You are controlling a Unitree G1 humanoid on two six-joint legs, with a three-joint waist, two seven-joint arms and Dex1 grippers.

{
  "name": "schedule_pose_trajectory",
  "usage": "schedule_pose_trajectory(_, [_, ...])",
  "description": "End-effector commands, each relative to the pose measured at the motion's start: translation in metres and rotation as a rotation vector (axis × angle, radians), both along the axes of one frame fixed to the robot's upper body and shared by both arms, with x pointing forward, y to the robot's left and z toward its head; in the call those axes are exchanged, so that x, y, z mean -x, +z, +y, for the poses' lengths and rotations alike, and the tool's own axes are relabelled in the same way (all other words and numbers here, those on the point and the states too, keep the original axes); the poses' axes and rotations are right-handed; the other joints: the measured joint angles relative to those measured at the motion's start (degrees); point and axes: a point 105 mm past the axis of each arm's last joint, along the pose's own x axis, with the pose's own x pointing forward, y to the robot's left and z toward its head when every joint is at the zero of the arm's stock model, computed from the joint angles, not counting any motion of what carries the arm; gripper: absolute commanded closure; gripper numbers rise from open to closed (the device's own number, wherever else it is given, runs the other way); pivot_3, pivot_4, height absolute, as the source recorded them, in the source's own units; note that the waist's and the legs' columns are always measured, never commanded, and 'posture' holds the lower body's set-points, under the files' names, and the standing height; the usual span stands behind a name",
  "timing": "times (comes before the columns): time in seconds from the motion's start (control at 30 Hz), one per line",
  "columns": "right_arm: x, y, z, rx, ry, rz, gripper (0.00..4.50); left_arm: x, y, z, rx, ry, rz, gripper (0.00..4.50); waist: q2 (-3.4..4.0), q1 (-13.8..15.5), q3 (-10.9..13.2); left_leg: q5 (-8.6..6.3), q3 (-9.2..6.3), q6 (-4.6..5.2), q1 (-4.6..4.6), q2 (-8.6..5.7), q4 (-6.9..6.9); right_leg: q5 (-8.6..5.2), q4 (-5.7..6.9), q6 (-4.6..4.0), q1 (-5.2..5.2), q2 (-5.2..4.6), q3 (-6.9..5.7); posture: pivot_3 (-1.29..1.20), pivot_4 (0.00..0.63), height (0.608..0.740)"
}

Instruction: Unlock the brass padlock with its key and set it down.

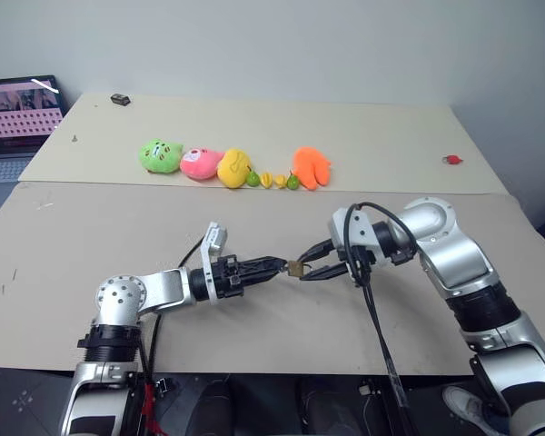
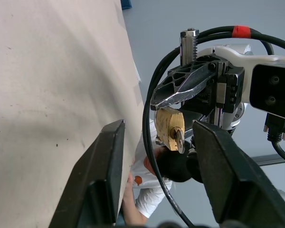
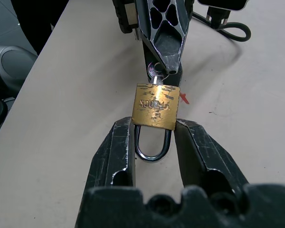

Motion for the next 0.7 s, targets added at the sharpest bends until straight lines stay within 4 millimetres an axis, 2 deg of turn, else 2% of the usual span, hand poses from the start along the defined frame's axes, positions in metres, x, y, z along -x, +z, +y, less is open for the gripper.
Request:
schedule_pose_trajectory(0.03, [0.0009,0.0115,0.0043,-0.025,0.018,-0.034,3.62,0.0014,0.0083,-0.0046,0.022,-0.037,-0.020,1.92,0.00,0.01,0.00,0.00,0.00,0.00,0.00,0.00,0.00,0.00,0.00,0.00,0.00,0.00,0.00,0.00,0.150,0.717])
schedule_pose_trajectory(0.17, [0.0012,0.0114,0.0043,-0.025,0.020,-0.032,3.62,0.0040,0.0112,-0.0073,0.041,-0.057,-0.019,1.92,0.00,0.00,0.00,0.00,-0.01,0.00,-0.01,0.00,0.00,0.00,0.00,0.00,0.00,0.00,0.00,0.00,0.150,0.717])
schedule_pose_trajectory(0.2, [0.0009,0.0112,0.0041,-0.024,0.019,-0.032,3.62,0.0044,0.0108,-0.0068,0.043,-0.057,-0.014,2.18,0.00,0.01,0.00,0.00,-0.01,0.00,-0.01,0.00,0.00,0.00,0.00,0.00,0.00,0.00,-0.01,0.00,0.150,0.717])
schedule_pose_trajectory(0.23, [0.0008,0.0109,0.0039,-0.022,0.018,-0.032,3.62,0.0044,0.0104,-0.0060,0.044,-0.054,-0.012,2.18,0.00,0.01,0.00,0.00,-0.01,0.00,-0.02,0.00,0.00,0.00,0.00,0.00,-0.01,0.00,0.00,0.00,0.150,0.717])
schedule_pose_trajectory(0.33, [0.0002,0.0099,0.0033,-0.019,0.016,-0.030,3.62,0.0034,0.0089,-0.0036,0.030,-0.043,-0.014,3.11,0.00,-0.01,0.00,0.00,-0.01,0.00,-0.02,0.00,0.00,0.00,0.00,0.00,-0.01,0.00,-0.01,0.00,0.150,0.717])
schedule_pose_trajectory(0.37, [0.0001,0.0097,0.0032,-0.018,0.016,-0.030,3.62,0.0033,0.0087,-0.0032,0.026,-0.042,-0.014,3.58,0.00,0.00,0.00,0.00,-0.01,0.00,-0.01,0.00,0.00,0.00,0.00,0.00,0.00,0.00,-0.01,0.00,0.150,0.717])
schedule_pose_trajectory(0.4, [0.0000,0.0094,0.0031,-0.018,0.016,-0.027,3.62,0.0043,0.0081,-0.0029,0.010,-0.047,-0.023,3.76,0.00,0.00,0.00,0.00,-0.02,0.00,-0.02,0.00,0.01,0.00,0.00,0.00,0.00,0.00,-0.01,0.00,0.150,0.717])
schedule_pose_trajectory(0.7, [-0.0014,0.0069,0.0040,-0.014,0.017,-0.022,3.62,0.0085,0.0061,-0.0018,0.001,-0.064,-0.017,3.76,0.00,-0.02,0.00,0.00,-0.02,0.00,-0.02,-0.01,0.01,0.00,0.00,0.00,-0.01,0.00,-0.01,0.00,0.150,0.717])
